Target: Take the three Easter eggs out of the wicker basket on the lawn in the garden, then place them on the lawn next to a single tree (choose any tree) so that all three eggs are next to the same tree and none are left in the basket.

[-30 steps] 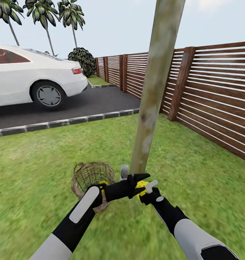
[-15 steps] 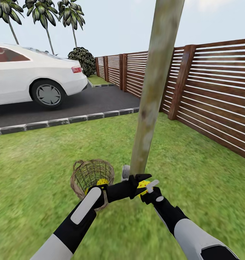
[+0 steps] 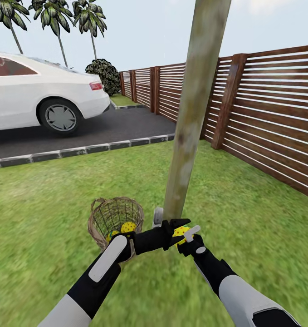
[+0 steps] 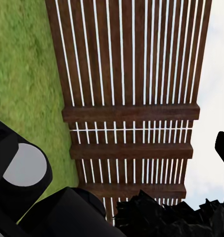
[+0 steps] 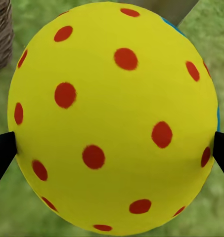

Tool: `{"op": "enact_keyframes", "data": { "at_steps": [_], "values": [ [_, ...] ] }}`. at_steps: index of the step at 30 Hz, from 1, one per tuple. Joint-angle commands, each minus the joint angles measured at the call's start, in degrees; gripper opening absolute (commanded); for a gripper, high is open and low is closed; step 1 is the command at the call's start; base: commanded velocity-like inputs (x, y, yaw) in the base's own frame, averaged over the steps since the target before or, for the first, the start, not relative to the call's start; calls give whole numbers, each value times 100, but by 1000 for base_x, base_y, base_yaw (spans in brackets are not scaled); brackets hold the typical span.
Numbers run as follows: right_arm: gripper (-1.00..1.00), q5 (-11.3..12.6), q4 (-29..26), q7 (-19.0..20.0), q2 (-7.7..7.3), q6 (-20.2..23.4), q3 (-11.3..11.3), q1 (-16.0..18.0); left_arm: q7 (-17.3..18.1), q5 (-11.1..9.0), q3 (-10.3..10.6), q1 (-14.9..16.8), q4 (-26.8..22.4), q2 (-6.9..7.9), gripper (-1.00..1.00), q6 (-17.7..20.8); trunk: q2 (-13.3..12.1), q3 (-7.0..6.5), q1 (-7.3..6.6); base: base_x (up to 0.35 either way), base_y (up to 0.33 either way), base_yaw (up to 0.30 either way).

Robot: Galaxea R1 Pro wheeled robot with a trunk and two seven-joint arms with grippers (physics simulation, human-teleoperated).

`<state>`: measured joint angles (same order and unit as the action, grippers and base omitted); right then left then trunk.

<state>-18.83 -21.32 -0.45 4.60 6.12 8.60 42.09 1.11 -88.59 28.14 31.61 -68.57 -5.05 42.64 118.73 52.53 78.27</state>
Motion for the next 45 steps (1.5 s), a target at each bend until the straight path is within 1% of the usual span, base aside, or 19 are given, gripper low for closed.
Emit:
{"op": "enact_keyframes", "data": {
  "at_steps": [1, 4, 6, 8, 11, 13, 15, 17, 45],
  "values": [
    [-100, -59, -12, -6, -2, 46, 19, 1, 12, -1, -2, 3, 2, -1, 100, 16, 44, 23, 22, 0, 0, 0],
    [-100, -53, -14, -7, -8, 41, 16, 1, 12, -1, -2, 3, 2, 1, 100, 16, 164, 77, 88, 0, 0, 0],
    [-100, -51, -19, -7, -12, 39, -97, 1, 12, -1, -2, 3, 2, 2, 100, 16, 244, 113, 131, 0, 0, 0],
    [-100, -58, -69, -7, -19, 39, -282, 1, 12, -1, -2, 3, 2, 2, 100, 16, 324, 149, 175, 0, 0, 0],
    [-100, -59, -97, -12, -24, 43, -327, 1, 12, -1, -2, 3, 2, 0, 100, 16, 445, 203, 241, 0, 0, 0],
    [-100, -59, -100, -71, -35, 47, -332, 1, 12, -1, -2, 3, 2, 0, 100, 16, 525, 239, 285, 0, 0, 0],
    [-100, -59, -87, -290, -30, 42, -333, 1, 12, -1, -2, 3, 2, -4, 100, 16, 605, 274, 329, 0, 0, 0],
    [-100, -59, -79, -351, -29, 39, -333, 1, 12, -1, -2, 3, 2, -5, 100, 15, 685, 310, 373, 0, 0, 0],
    [-100, -74, -91, -368, -12, 30, -324, 1, 12, -1, -2, 3, 2, -5, 100, 16, 1808, 813, 988, 0, 0, 0]
  ]
}}
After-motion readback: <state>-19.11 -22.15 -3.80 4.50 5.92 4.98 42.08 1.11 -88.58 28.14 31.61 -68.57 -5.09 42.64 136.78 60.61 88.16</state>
